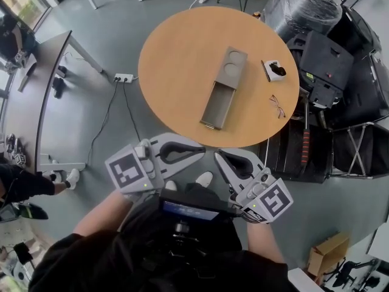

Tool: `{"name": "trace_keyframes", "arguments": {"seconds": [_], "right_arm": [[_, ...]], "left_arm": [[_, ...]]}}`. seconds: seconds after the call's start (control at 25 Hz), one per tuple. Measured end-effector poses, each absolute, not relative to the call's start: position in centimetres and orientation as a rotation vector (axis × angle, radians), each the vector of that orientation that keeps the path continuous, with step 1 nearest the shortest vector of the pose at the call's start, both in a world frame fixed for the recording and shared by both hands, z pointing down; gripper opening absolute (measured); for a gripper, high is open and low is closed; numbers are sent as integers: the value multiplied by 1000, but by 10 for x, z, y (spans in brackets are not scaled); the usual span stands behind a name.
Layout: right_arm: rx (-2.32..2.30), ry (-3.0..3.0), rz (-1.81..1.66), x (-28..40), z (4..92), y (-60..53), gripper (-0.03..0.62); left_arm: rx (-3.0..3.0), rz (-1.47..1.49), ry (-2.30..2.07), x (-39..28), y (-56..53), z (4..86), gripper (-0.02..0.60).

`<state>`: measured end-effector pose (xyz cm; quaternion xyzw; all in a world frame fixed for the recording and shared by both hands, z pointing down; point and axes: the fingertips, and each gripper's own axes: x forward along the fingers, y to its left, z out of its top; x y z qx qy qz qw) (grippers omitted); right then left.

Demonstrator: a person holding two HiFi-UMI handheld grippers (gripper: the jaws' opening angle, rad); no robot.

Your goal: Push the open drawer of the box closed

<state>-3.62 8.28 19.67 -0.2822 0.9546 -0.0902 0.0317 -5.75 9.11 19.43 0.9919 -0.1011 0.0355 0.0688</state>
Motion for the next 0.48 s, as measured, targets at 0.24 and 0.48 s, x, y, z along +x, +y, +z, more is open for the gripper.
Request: {"name": "trace_keyframes", "arguments": {"seconds": [0.24,0.48], "right_arm": [[-804,2948,-285,-1,203,57,6],[-762,2958,-296,24,213,39,6]], "left_arm": [[2991,124,-365,-22,65,201,26],[2988,158,-459,2,45,213,26]]}}
